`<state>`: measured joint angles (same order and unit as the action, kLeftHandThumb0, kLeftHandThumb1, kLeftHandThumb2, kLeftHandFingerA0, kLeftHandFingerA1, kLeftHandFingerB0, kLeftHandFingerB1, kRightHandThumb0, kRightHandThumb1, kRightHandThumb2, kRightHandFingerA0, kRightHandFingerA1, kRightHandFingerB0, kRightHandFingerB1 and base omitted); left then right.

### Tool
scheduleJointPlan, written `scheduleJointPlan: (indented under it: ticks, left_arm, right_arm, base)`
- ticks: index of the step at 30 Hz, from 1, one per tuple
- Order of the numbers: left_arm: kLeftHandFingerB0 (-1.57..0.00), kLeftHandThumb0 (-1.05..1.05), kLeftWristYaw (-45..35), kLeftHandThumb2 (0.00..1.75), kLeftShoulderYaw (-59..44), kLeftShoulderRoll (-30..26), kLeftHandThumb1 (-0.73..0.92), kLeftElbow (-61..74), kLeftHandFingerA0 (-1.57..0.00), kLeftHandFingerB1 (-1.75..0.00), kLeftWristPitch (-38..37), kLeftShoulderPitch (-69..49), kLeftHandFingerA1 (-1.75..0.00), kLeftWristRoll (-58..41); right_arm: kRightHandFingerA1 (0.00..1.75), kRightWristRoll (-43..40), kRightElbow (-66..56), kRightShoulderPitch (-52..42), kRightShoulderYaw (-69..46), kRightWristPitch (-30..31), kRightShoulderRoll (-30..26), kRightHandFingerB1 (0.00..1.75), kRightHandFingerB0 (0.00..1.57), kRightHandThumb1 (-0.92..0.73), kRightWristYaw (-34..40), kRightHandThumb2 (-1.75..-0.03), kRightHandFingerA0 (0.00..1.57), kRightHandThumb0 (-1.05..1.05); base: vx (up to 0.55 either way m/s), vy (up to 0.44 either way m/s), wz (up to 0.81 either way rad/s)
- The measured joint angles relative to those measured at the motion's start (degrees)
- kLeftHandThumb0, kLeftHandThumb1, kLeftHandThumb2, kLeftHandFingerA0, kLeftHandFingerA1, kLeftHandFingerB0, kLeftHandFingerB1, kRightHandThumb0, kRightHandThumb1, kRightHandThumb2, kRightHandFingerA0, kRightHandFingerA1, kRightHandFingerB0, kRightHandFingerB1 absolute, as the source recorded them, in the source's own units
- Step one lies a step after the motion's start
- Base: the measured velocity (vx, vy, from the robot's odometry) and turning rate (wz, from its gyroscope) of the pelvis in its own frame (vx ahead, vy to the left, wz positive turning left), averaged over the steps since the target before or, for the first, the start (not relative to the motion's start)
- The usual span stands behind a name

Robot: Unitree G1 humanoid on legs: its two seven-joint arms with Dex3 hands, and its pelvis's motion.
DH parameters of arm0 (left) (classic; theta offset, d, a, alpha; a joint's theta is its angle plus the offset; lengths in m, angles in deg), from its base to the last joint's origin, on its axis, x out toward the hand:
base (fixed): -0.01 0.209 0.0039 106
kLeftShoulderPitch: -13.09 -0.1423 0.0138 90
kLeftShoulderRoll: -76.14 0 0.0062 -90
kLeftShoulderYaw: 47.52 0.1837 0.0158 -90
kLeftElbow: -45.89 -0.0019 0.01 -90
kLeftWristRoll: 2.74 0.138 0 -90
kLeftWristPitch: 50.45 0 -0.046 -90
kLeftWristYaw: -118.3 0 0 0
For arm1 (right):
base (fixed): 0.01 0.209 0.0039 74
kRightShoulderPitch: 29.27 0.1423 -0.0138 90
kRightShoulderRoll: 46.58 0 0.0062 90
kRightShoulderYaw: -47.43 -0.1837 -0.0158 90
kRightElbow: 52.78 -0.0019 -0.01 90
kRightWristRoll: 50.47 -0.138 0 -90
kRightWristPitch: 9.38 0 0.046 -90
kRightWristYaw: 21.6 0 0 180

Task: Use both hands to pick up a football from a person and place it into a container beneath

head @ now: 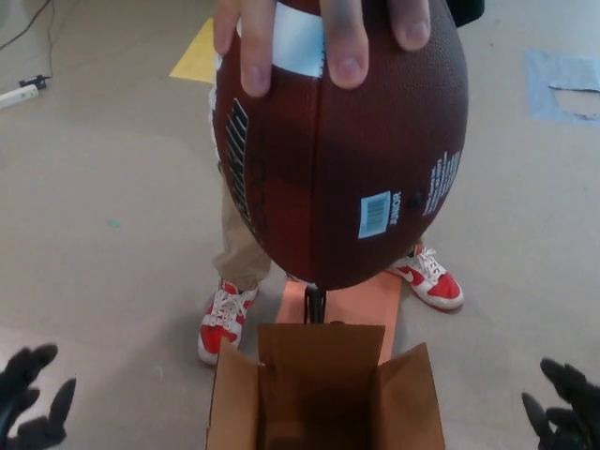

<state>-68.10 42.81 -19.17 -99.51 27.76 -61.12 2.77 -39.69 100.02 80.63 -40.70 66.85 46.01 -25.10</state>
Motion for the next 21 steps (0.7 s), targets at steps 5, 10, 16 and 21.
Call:
scheduleJointPlan:
  ticks: [5, 10, 16, 21]
  left_arm:
    - [0.00, -0.79, -0.6, 1.00, -0.6, -0.7, 0.78, -1.6, 0.00, -0.08, -2.5, 0.5, -0.15, -0.1]
    - [0.00, -0.78, -1.4, 0.75, -2.6, -0.7, 0.92, -0.5, 0.00, 0.00, -4.3, 0.3, 0.00, -0.8]
    - [0.00, -1.05, -2.4, 1.21, -5.3, 0.0, 0.91, 9.7, 0.00, 0.00, -5.5, -1.6, -0.05, -2.9]
    - [0.00, -0.88, -2.9, 0.94, -6.0, 1.3, 0.92, 20.3, 0.00, 0.00, -5.5, -4.1, 0.00, -4.1]
  right_arm:
    - [0.34, 0.0, 2.1, 0.7, -0.3, -3.9, -0.2, 0.03, 0.00, -0.75, 0.1, -0.91, 0.12, -0.92]
    - [0.18, -1.4, 1.4, 0.7, -3.3, -7.9, 0.2, 0.00, 0.00, -0.89, 0.0, -1.20, 0.11, -1.01]
    - [0.07, -5.0, -9.2, -0.9, -7.4, -10.8, 2.4, 0.08, 0.00, -0.84, -1.5, -1.21, 0.04, -0.96]
    - [0.00, -6.6, -19.6, -3.4, -7.6, -11.2, 3.5, 0.04, 0.00, -0.85, -2.3, -1.22, 0.00, -1.02]
  base:
    - [0.00, 0.000, 0.00]
    - [0.00, 0.000, 0.00]
    - [0.00, 0.000, 0.00]
    - [0.00, 0.000, 0.00]
